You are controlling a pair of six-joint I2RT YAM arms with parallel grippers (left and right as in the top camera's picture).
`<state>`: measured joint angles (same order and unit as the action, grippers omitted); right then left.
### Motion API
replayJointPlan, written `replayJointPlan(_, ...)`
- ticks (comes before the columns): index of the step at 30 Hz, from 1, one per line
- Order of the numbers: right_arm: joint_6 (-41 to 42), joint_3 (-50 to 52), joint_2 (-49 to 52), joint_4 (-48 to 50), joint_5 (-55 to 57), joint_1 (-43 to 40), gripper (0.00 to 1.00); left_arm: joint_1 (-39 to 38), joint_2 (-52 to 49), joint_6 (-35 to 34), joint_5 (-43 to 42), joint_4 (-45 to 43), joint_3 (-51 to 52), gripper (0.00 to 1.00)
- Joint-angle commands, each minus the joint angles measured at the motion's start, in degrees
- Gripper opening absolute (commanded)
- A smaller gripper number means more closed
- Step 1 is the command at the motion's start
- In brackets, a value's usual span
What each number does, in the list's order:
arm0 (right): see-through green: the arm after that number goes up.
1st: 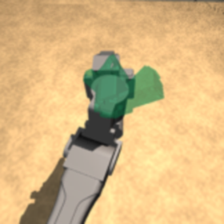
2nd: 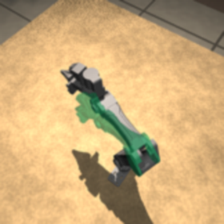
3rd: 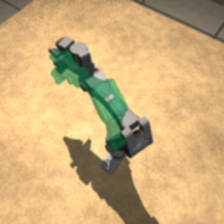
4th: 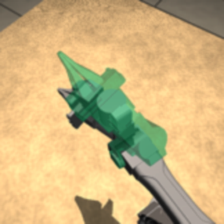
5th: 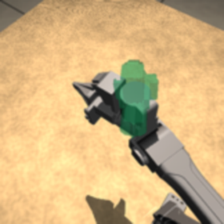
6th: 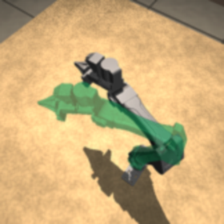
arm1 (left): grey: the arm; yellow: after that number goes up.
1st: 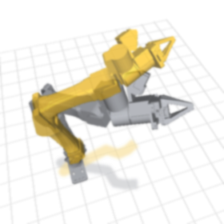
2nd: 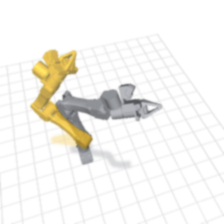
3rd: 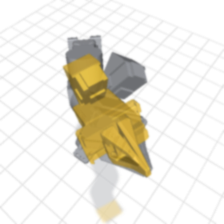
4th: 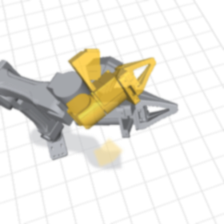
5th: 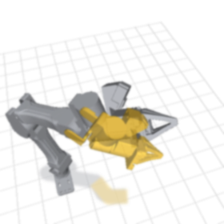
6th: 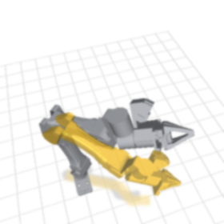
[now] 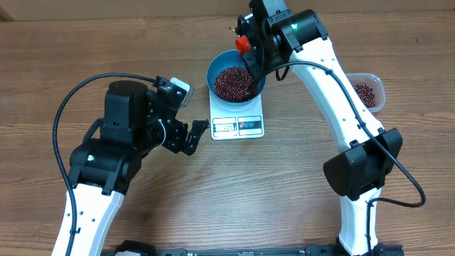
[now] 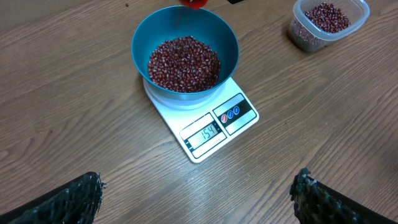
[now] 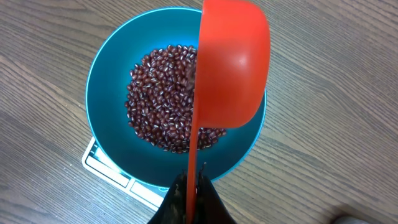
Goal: Scoop item into bowl and weigh 150g on scale
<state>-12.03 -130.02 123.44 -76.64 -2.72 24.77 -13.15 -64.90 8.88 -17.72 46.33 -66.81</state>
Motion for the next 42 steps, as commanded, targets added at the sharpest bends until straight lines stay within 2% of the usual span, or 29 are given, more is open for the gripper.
replayJointPlan(1,-1.6,-1.75,0.11,0.07,0.09,0.02,0.04,-0.37,0.39,-1.01,0.2,-0.02,-1.05,1.0)
replayJointPlan(9,-10.78,-1.75,-0.09,0.02,0.13,0.02,0.04,-0.37,0.39,-1.01,0.2,-0.02,-1.05,1.0)
replayJointPlan(18,-13.44,-1.75,-0.11,0.04,0.13,0.04,0.04,-0.37,0.39,-1.01,0.22,-0.02,-1.05,0.99)
replayJointPlan(27,-11.89,-1.75,-0.33,-0.07,0.02,0.02,0.04,-0.37,0.39,-1.01,0.2,-0.02,-1.05,1.0)
replayJointPlan(35,-11.65,-1.57,-0.31,-1.03,-4.48,-0.13,0.04,-0.37,0.39,-1.01,0.22,-0.02,-1.05,1.0)
replayJointPlan(42,-11.61,3.89,0.09,1.31,-4.87,-0.07,0.04,-0.37,0.39,-1.01,0.22,-0.02,-1.05,1.0)
